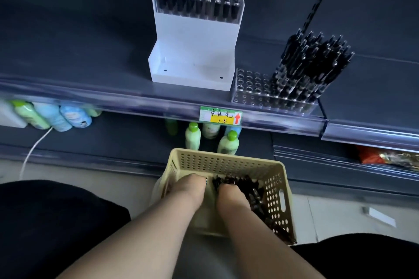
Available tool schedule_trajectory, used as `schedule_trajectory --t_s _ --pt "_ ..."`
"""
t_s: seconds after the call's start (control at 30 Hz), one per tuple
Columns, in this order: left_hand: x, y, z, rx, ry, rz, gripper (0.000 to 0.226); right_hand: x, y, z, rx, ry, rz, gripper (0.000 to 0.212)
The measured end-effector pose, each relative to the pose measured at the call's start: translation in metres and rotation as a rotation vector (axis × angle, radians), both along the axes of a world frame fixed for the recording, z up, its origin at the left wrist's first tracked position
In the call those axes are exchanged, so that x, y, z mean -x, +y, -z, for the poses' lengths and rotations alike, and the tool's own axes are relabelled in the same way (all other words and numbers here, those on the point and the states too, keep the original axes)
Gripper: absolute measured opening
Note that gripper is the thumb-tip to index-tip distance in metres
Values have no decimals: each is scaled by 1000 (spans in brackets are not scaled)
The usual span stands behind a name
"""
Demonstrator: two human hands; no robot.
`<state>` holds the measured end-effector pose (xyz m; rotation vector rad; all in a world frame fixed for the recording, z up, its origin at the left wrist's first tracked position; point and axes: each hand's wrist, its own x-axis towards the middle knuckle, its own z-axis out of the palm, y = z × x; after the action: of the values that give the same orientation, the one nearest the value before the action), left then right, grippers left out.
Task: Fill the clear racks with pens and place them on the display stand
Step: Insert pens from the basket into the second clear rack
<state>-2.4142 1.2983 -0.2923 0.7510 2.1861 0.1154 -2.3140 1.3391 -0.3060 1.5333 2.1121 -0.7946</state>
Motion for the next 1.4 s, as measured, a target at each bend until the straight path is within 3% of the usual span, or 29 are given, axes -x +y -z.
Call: schedule_trajectory --t_s 0.13,0.27,0.4,0.6,0.7,0.8,0.9,1.03,1.23,1.4 --pt "-1 -3 31 57 -49 -237 43 2 5 19 -78 -86 -62 36" --pt "1 0 45 65 -47 -255 42 9 6 30 -138 -163 -210 35" --pt "0 5 48 55 -30 -202 42 14 8 30 -114 -140 -111 33" --pt "3 -7 35 -122 68 -21 24 11 3 9 -119 72 76 36" --pt "-1 -9 16 -235 33 -42 14 11 -1 -11 -169 189 120 30" --pt "-9 -12 -8 -358 5 -162 18 8 -4 -39 -232 308 152 28" --pt "-15 -12 -40 -471 74 -65 9 5 -2 -70 -283 443 182 30" --pt "-15 -7 -89 -671 103 -24 19 4 5 -113 -375 668 228 15" --pt "-8 4 -148 -897 171 35 11 -5 15 -166 -563 834 168 8" --pt "2 14 -184 -1041 164 11 15 -12 24 -202 -594 1014 193 29"
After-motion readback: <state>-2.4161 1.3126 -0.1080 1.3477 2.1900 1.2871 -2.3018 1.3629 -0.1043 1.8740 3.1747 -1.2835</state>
